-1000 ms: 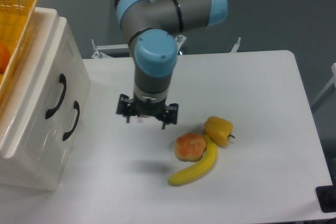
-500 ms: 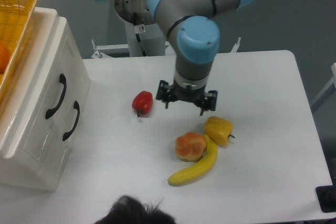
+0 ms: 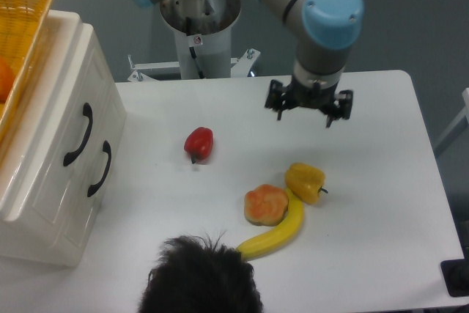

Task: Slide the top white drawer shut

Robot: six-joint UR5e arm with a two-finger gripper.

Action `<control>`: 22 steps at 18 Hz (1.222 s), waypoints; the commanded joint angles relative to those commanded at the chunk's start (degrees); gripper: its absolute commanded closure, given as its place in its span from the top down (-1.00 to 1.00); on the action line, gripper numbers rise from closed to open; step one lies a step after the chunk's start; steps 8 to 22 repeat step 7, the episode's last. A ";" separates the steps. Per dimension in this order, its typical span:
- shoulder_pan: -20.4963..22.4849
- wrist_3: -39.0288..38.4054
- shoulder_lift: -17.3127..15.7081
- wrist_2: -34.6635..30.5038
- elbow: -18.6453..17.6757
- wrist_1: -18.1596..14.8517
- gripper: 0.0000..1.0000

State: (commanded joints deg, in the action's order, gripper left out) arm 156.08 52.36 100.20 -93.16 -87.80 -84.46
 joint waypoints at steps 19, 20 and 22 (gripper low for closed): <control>5.71 5.28 -0.88 0.26 -0.09 -0.18 1.00; 5.71 5.28 -0.88 0.26 -0.09 -0.18 1.00; 5.71 5.28 -0.88 0.26 -0.09 -0.18 1.00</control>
